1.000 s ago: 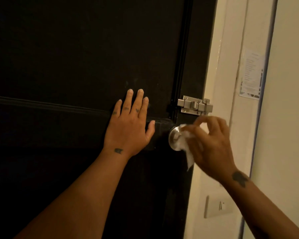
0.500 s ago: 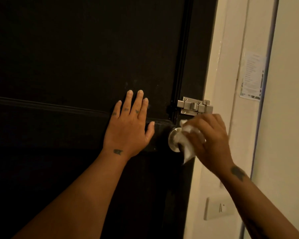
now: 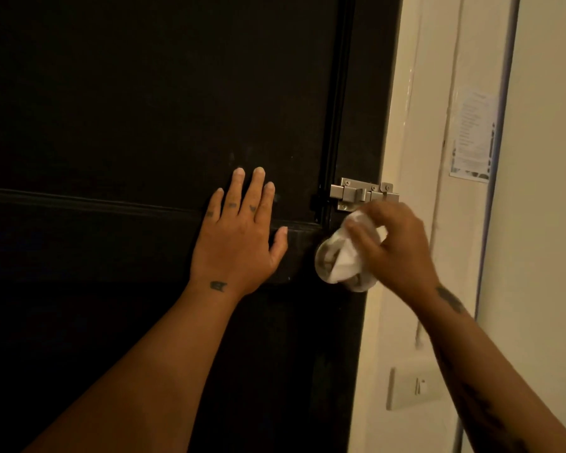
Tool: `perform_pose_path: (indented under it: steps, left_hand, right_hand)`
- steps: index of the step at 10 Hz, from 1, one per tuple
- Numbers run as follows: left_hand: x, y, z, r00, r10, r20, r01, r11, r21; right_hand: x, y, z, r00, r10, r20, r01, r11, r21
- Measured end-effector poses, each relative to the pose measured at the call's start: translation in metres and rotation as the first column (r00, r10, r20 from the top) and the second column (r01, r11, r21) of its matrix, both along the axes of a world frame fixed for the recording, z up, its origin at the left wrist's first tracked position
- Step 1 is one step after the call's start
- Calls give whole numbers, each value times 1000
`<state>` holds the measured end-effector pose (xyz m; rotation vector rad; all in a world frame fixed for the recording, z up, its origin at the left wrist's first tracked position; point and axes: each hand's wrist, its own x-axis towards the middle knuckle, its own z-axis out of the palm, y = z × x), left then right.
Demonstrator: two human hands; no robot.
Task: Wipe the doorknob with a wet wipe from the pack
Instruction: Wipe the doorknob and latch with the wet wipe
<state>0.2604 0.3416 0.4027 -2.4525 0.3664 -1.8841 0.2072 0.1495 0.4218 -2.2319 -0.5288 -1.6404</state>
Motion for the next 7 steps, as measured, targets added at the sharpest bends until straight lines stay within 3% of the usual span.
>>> perform_pose_path:
  steps: [1, 2, 3, 4, 5, 6, 7]
  left_hand:
    - [0, -1, 0, 1000, 4, 12, -4, 1000, 2]
    - [1, -1, 1, 1000, 0, 21, 0, 1000, -5]
    - [1, 1, 2, 1000, -1, 17, 1, 1000, -2]
    - [0, 1, 0, 1000, -5, 16, 5, 1000, -2]
    - [1, 0, 0, 1000, -4, 16, 4, 1000, -5]
    - [1, 1, 1, 1000, -7, 17, 8, 1000, -5]
    - [1, 1, 0, 1000, -7, 17, 7, 1000, -5]
  right_hand:
    - [-4, -20, 10, 996, -6, 92, -12, 982, 188]
    - [-15, -12, 11, 946, -3, 325, -53, 985, 162]
    - [-13, 5, 15, 935, 90, 344, -123, 990, 74]
    - [-5, 7, 17, 997, 73, 30, -73, 997, -11]
    - [-6, 2, 15, 970, 75, -232, -106, 986, -125]
    - [-15, -7, 20, 937, 145, -317, -202, 967, -154]
    - [-20, -18, 27, 937, 253, -242, -261, 965, -2]
